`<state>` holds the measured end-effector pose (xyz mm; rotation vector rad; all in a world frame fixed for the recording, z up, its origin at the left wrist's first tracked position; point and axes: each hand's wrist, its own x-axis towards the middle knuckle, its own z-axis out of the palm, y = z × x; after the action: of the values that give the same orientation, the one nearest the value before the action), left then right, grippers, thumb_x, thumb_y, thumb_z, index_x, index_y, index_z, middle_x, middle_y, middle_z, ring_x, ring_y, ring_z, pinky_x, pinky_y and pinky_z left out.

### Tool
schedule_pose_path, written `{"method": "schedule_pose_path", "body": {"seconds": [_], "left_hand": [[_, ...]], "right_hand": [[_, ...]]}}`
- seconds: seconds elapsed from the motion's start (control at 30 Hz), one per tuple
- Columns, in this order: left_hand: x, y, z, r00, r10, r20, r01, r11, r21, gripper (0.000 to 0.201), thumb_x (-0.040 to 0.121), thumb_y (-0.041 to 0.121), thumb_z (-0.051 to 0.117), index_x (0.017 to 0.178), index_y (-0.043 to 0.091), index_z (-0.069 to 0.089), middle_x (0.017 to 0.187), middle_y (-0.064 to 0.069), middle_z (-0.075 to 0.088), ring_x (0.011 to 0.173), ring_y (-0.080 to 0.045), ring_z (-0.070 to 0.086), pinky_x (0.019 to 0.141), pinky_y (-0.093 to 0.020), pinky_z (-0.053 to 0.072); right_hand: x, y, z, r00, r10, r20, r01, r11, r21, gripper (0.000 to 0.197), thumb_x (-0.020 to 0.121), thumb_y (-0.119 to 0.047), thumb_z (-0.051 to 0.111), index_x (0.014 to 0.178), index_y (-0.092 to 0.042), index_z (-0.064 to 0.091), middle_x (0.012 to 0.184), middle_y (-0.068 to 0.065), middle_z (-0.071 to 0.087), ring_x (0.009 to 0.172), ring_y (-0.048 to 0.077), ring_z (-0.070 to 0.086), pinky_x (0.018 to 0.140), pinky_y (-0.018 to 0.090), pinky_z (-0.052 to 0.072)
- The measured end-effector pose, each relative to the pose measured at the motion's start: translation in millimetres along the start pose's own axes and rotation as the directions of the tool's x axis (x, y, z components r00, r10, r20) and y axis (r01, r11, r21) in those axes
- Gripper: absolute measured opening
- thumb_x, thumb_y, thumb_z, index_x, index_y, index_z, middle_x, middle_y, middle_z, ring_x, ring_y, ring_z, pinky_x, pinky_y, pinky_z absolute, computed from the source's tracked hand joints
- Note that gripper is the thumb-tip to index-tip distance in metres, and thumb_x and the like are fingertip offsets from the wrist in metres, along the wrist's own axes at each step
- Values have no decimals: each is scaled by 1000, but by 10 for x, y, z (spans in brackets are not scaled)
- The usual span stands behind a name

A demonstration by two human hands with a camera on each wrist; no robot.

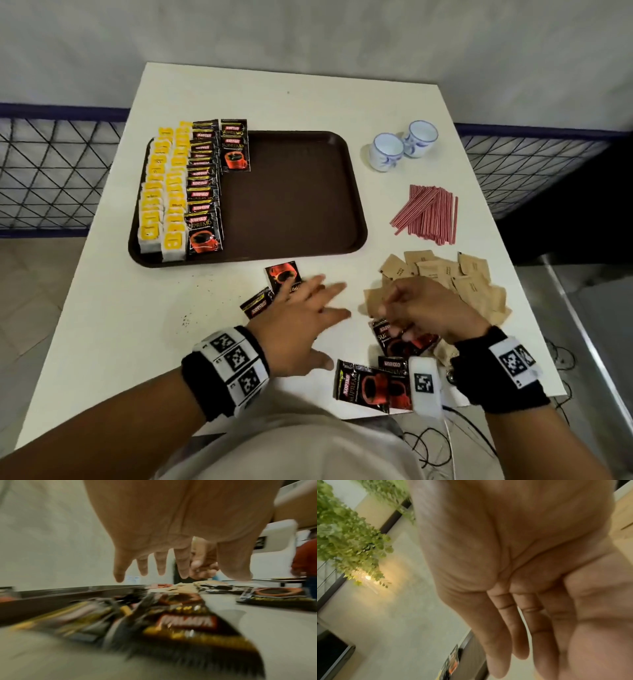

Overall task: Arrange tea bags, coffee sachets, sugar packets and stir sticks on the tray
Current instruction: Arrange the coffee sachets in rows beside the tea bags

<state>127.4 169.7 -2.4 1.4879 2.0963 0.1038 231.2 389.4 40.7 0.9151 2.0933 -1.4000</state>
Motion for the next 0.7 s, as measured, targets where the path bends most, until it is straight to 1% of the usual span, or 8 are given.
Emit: {"method": "schedule_pose_path", "body": {"seconds": [0.1,0.2,0.27,0.37,0.47,0.53,0.6,0.7], "left_hand": [[177,279,-19,974,219,48,-222,972,72,71,90,61,58,153,37,34,168,6,11,156,-22,1,124,-60,3],[406,574,17,927,359,109,-373,913,168,76,90,58,62,155,35,30,168,5,13,154,-26,10,121,-60,11],[535,710,102,895,423,143,-446,862,239,80,87,57,66,155,35,30,168,3,14,154,-27,12,118,-60,17],[599,751,176,894,407,190,-448,839,310,78,89,54,64,156,38,27,169,4,10,154,-26,9,119,-60,21],[520,577,170,906,368,211,-415,869,269,66,95,49,56,154,42,27,170,7,5,155,-23,8,119,-55,24],[418,401,186,913,362,188,-402,874,271,63,95,47,57,152,43,30,169,6,9,154,-23,11,116,-53,28],[322,247,196,925,332,184,-372,890,264,64,93,46,59,151,43,32,169,5,12,153,-23,15,115,-51,30],[207,79,176,929,328,171,-363,896,255,64,92,42,62,150,40,36,166,2,21,151,-25,23,114,-49,31]], "right_hand": [[0,42,-200,998,12,-59,-9,999,53,12,87,-8,73,88,-4,62,68,8,71,57,19,67,46,25,51],[23,118,-349,992,16,-128,-8,998,57,15,88,-9,72,88,-1,60,71,18,69,59,28,66,45,26,48],[21,164,-414,985,15,-173,-2,997,77,14,88,-7,72,87,-1,60,75,22,67,59,28,66,44,26,48],[-9,245,-454,983,8,-184,5,997,74,14,88,-7,72,90,1,60,77,23,69,60,29,67,50,31,50],[-44,332,-443,978,-10,-209,7,1000,-17,14,86,-11,75,89,-3,64,75,17,73,63,31,69,57,36,53],[-62,357,-380,974,-24,-223,5,996,-85,14,84,-13,77,87,-7,65,75,12,72,61,23,69,55,32,55],[-75,358,-274,973,-41,-227,11,991,-135,17,82,-18,79,88,-12,65,79,6,70,65,16,66,54,27,51],[-69,320,-70,971,-86,-225,13,952,-307,32,80,-31,81,100,-20,58,90,-7,63,76,5,59,57,20,41]]}}
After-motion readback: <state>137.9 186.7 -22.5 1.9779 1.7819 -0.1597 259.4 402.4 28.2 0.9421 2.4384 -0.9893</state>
